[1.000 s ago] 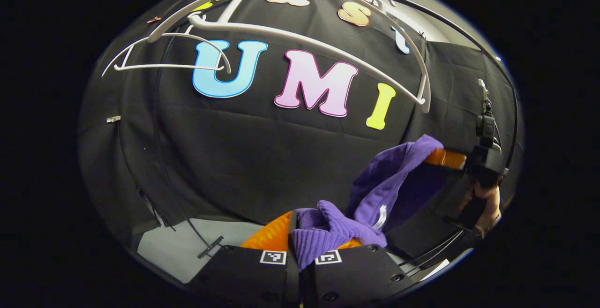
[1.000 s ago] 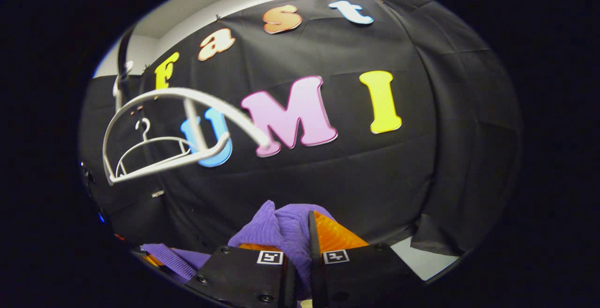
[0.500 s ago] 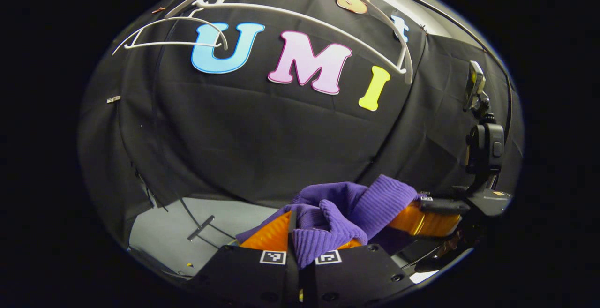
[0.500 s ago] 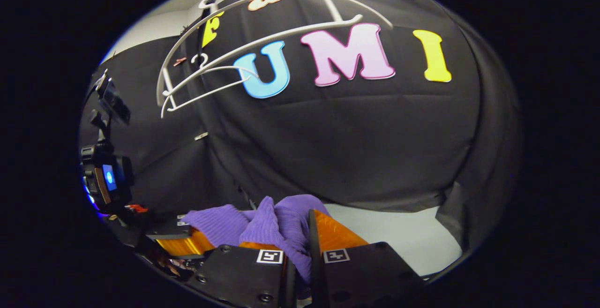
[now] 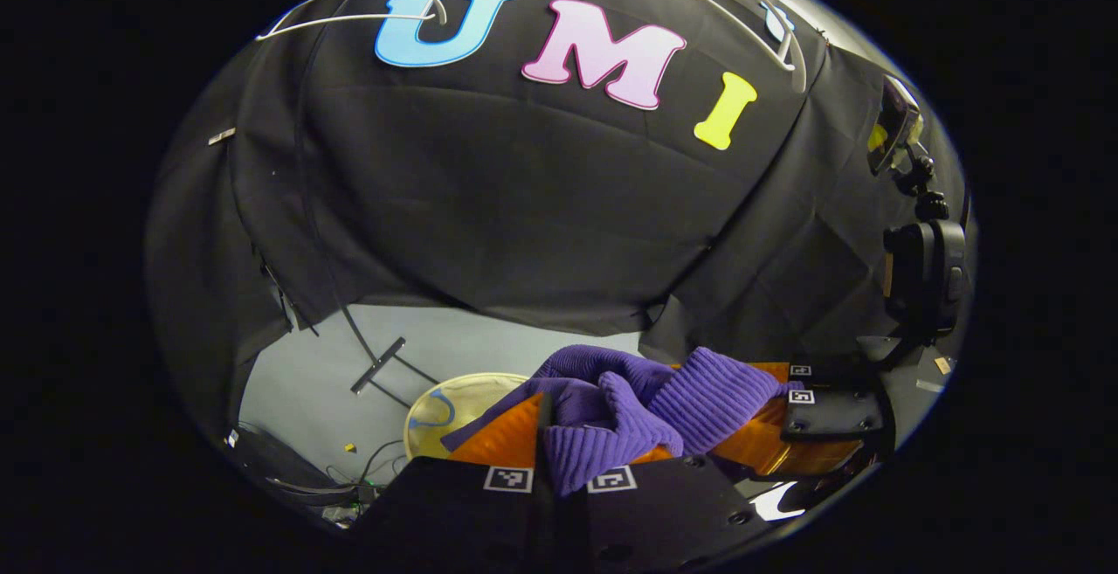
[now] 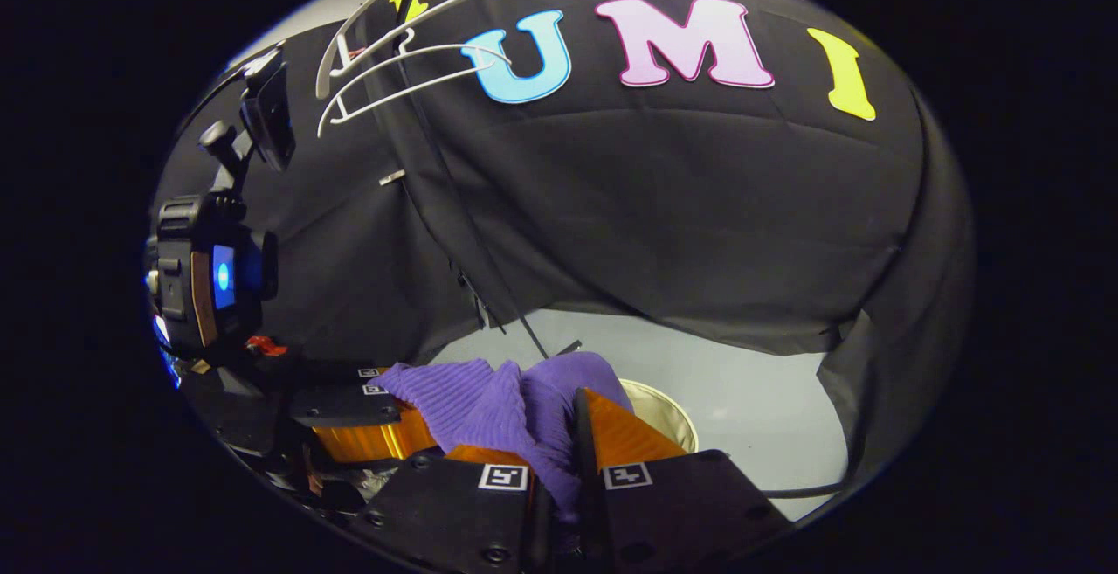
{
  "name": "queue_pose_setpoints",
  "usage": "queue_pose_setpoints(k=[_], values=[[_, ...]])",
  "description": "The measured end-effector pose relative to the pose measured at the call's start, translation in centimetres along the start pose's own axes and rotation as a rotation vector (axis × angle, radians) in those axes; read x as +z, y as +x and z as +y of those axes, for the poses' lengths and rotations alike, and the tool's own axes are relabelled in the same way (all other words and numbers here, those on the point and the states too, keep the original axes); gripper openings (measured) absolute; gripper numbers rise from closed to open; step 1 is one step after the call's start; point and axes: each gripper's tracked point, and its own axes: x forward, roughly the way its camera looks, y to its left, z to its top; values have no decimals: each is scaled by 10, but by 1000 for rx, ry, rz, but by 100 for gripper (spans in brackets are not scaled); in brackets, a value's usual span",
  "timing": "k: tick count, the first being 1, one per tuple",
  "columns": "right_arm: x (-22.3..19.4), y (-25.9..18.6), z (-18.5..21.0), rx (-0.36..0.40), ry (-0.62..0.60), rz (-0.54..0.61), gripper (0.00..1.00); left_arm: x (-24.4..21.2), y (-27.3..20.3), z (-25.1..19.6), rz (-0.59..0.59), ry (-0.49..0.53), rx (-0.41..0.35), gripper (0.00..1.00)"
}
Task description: Grasp the clothes on the hanger with both hands and then place them into the laundry hamper below.
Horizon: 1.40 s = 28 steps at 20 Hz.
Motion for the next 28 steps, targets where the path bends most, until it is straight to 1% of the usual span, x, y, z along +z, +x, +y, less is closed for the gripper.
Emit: queue_pose_setpoints(k=[1,2,3,6,8,12,15,18,19,20,21,22,24,26,27,28], values=[[-8,1,-2,0,-1,30,17,-6,3,3,29,-18,5,8],[-17,3,-2,-1,11,64,12,-13,8,5,61,-37,12,8],[-28,5,-3,-4,27,104,17,-24,11,10,104,-59,20,8],[-60,10,-12,-36,30,207,17,-53,14,19,204,-138,53,8],[-72,12,-16,-50,37,251,17,-59,22,27,235,-151,67,8],[-80,15,-19,-50,44,272,17,-66,23,33,266,-144,79,8],[-78,14,-19,-49,35,271,17,-65,22,32,268,-147,83,11],[-76,18,-21,-39,-13,275,17,-68,23,36,276,-139,82,12],[-73,15,-23,-47,-35,271,42,-69,16,40,300,-141,88,15],[-71,16,-27,-52,-53,262,68,-80,22,43,315,-148,93,43],[-72,19,-28,-52,-65,267,93,-86,17,50,318,-148,103,71],[-72,21,-31,-54,-76,271,97,-77,25,48,312,-147,109,99],[-72,20,-33,-59,-82,273,97,-73,27,48,297,-145,102,95],[-74,19,-33,-55,-79,282,98,-72,27,51,289,-143,104,95],[-76,18,-33,-56,-82,285,98,-71,26,52,288,-145,106,92],[-78,18,-34,-57,-83,287,99,-72,26,53,288,-150,107,95]])
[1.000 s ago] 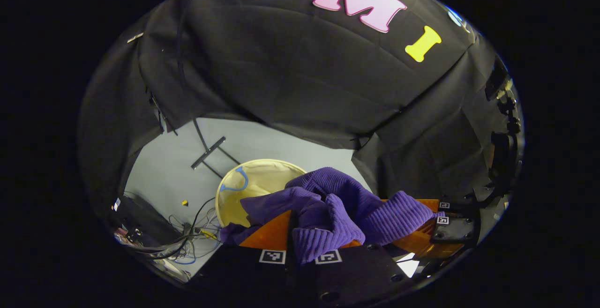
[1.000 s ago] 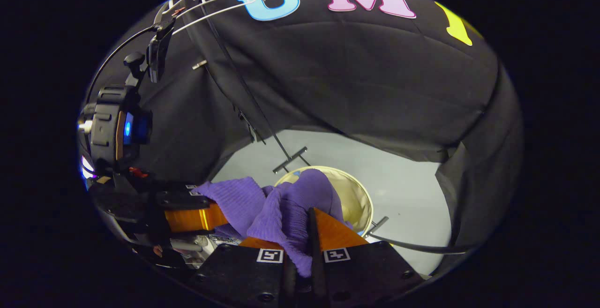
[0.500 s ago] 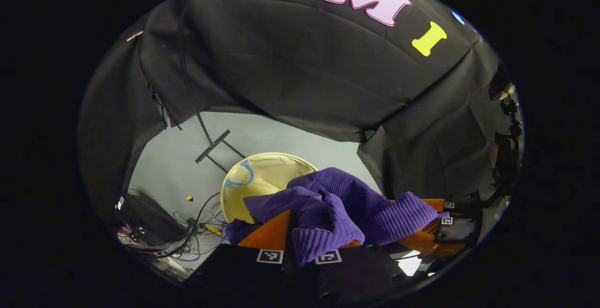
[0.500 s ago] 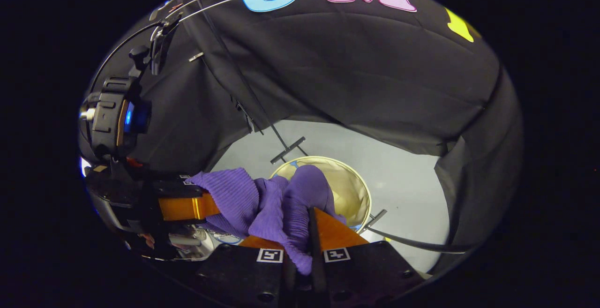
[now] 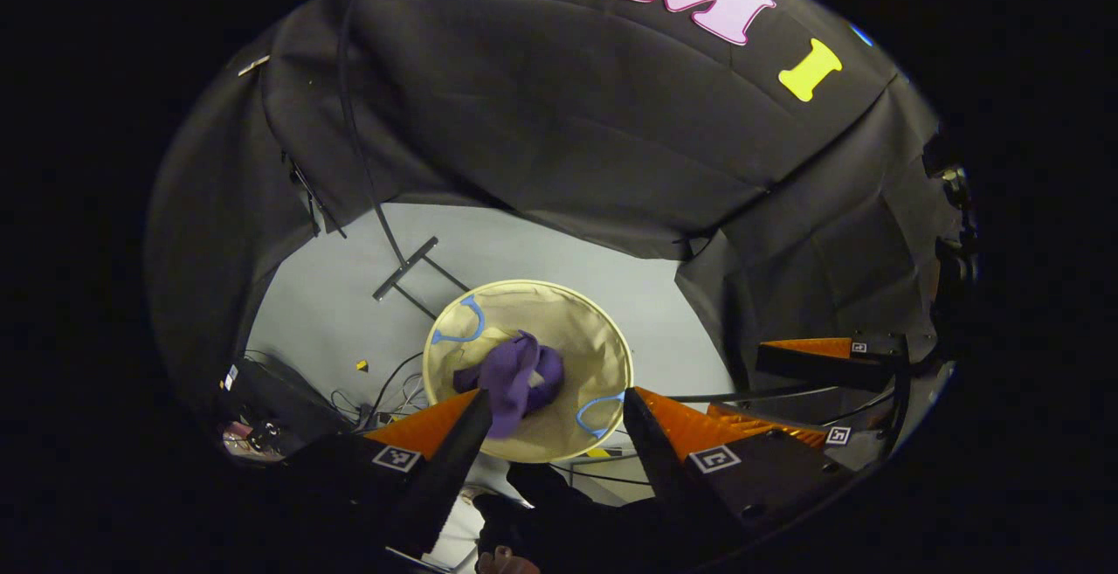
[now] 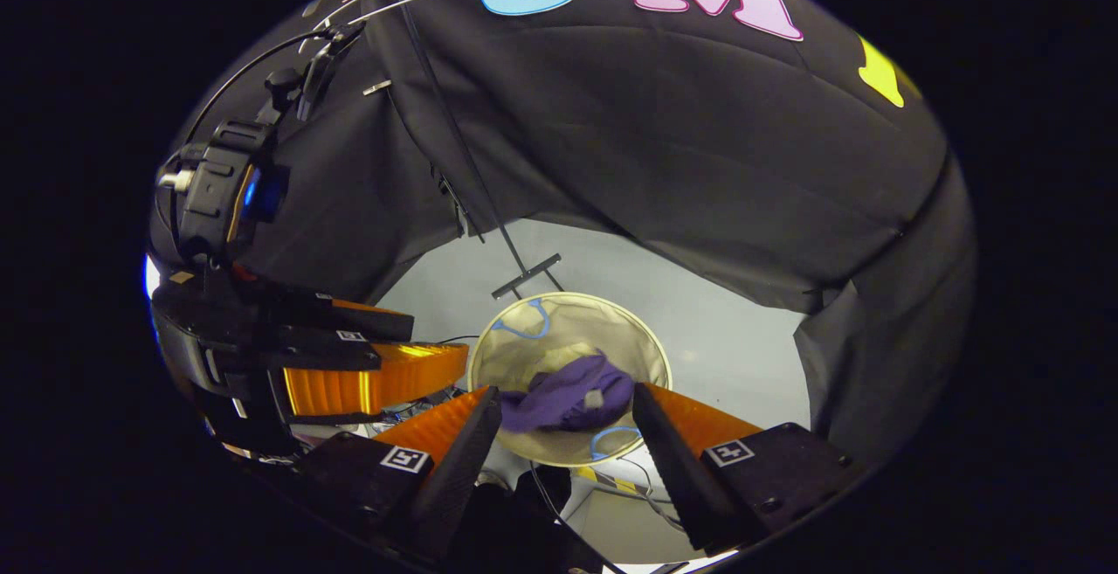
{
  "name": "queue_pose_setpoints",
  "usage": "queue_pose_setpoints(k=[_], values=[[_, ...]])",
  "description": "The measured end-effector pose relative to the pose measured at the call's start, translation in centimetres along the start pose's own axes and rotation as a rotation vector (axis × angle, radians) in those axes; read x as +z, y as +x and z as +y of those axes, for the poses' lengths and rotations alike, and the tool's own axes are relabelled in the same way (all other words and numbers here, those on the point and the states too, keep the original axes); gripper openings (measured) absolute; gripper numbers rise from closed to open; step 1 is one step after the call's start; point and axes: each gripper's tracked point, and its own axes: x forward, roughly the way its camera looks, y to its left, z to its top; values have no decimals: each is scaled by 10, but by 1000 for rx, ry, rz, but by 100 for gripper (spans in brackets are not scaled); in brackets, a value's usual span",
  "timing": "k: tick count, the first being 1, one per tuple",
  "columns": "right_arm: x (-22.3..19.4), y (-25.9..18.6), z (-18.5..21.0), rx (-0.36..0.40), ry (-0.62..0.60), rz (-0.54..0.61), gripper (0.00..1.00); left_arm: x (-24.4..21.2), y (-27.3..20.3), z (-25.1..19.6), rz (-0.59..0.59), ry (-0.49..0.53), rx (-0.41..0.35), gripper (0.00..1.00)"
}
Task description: Grasp the clothes on the hanger with both hands and then place them into the laundry hamper below.
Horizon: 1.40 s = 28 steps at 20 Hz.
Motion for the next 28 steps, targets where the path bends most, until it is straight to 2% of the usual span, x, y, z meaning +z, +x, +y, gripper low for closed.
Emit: queue_pose_setpoints(k=[8,16,17,18,23,28], values=[[4,-7,-3,8,29,-12,99,2,-1,2,-14,-4,11,95],[26,-45,8,-4,21,-118,99,25,-41,-11,-136,69,-20,95],[29,-52,10,-8,27,-135,99,27,-49,-13,-156,75,-26,92],[33,-59,14,-10,34,-153,99,29,-59,-13,-178,79,-35,95],[50,-103,39,-37,65,-267,99,47,-127,-17,-324,124,-82,95],[63,-151,80,-56,99,-385,99,58,-199,-7,-462,207,-119,95]])
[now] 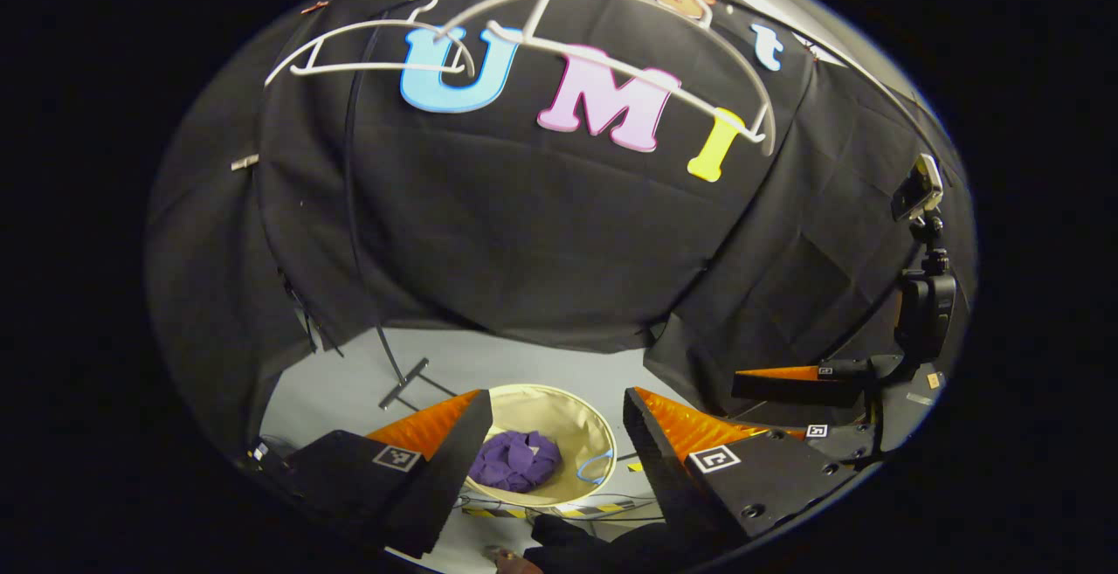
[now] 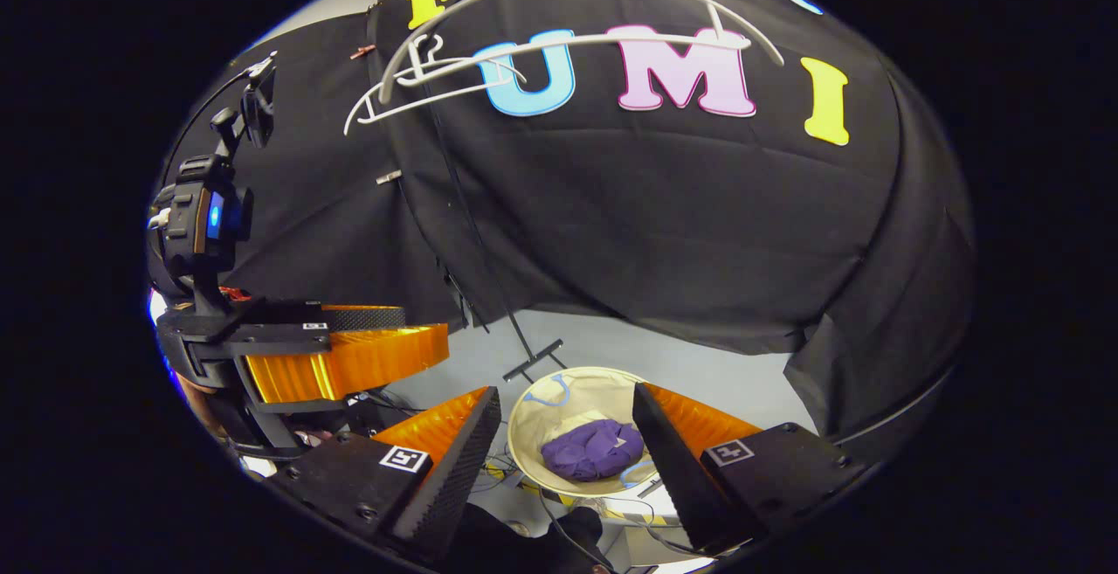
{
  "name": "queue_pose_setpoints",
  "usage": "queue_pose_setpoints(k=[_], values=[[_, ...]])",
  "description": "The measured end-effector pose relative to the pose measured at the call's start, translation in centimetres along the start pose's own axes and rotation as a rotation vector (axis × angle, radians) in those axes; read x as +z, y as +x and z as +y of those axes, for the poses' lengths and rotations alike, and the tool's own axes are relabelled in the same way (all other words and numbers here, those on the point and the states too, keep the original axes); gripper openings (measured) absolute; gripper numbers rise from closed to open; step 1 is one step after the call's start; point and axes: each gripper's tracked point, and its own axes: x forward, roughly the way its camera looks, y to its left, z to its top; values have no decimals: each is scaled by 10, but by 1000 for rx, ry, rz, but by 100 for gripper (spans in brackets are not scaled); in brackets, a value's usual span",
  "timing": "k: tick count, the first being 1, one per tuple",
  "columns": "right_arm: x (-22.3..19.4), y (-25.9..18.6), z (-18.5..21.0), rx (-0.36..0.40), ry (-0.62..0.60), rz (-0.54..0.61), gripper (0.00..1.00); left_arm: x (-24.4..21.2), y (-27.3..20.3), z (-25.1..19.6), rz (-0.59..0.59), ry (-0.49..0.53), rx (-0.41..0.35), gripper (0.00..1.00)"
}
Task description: Grasp the clothes on the hanger with both hands and then place them into the laundry hamper below.
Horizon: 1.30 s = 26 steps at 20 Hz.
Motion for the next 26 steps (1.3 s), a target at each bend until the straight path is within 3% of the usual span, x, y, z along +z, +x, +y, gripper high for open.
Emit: queue_pose_setpoints(k=[9,15,16,17,19,20,26], values=[[87,-116,66,-69,-3,-443,98,79,-138,-5,-355,145,-73,95],[123,-202,99,-130,-19,-740,99,100,-227,-22,-607,259,-96,98],[123,-213,103,-140,-24,-772,100,101,-238,-24,-637,262,-95,92],[123,-222,106,-153,-33,-800,100,100,-246,-25,-660,266,-97,95],[120,-235,111,-186,-57,-837,92,100,-264,-25,-708,280,-92,92],[118,-241,114,-197,-66,-850,98,100,-271,-25,-726,288,-93,92],[123,-263,127,-226,-70,-913,98,105,-294,-28,-778,294,-106,95]])
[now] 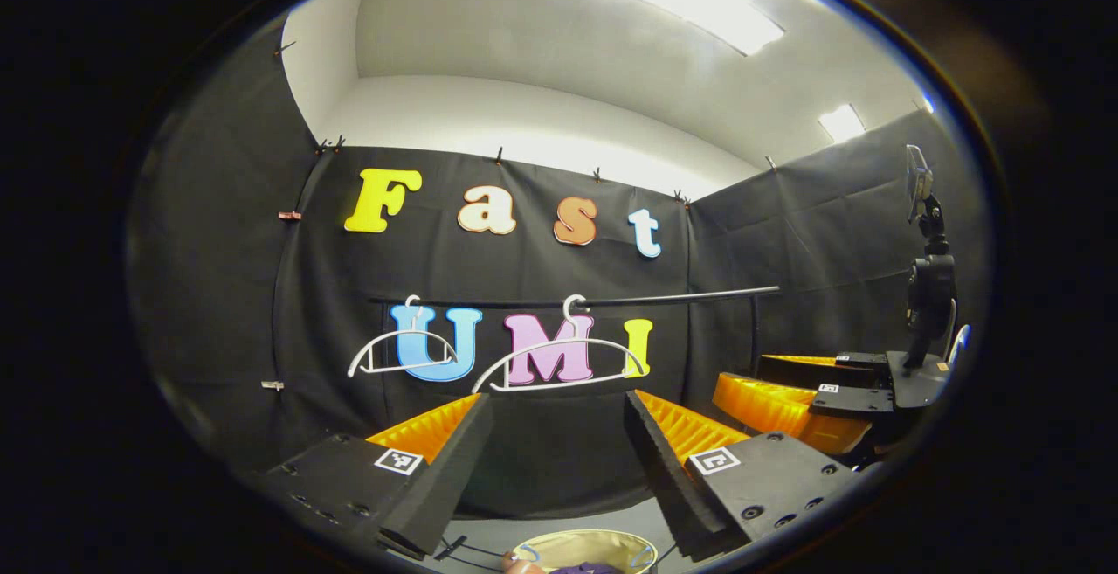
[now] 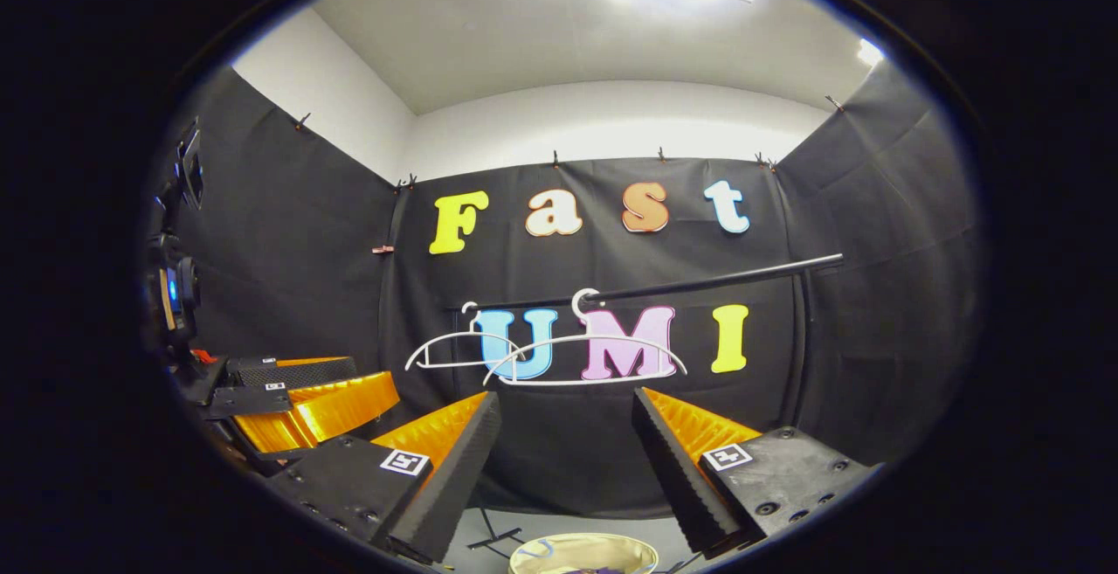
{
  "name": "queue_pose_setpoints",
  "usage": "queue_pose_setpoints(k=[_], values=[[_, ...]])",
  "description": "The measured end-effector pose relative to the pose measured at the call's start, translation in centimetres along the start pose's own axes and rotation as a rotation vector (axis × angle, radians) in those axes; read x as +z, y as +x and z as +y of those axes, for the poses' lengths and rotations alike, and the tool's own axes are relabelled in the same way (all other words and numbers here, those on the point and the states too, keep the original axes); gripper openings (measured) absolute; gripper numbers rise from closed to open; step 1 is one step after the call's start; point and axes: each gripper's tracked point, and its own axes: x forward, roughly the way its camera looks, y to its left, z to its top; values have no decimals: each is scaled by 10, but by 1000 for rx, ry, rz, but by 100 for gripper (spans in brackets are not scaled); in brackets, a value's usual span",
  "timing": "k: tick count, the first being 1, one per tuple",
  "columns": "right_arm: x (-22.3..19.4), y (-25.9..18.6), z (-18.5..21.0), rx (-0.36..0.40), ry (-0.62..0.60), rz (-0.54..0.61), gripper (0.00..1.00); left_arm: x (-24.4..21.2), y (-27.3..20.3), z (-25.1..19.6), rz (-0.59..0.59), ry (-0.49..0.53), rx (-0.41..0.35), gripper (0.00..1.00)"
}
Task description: Grasp the clothes on the hanger with both hands and then place them into the laundry hamper below.
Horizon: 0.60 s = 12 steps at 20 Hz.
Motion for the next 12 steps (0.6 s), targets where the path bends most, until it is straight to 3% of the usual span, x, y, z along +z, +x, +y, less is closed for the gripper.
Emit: queue_pose_setpoints(k=[1,3,12], values=[[3,-1,0,-3,5,-9,92,0,0,2,4,2,5,95],[6,0,-5,-15,-3,-23,100,-3,0,0,14,6,0,92],[4,1,-10,-11,-13,-8,98,1,-2,-1,12,12,23,92]])
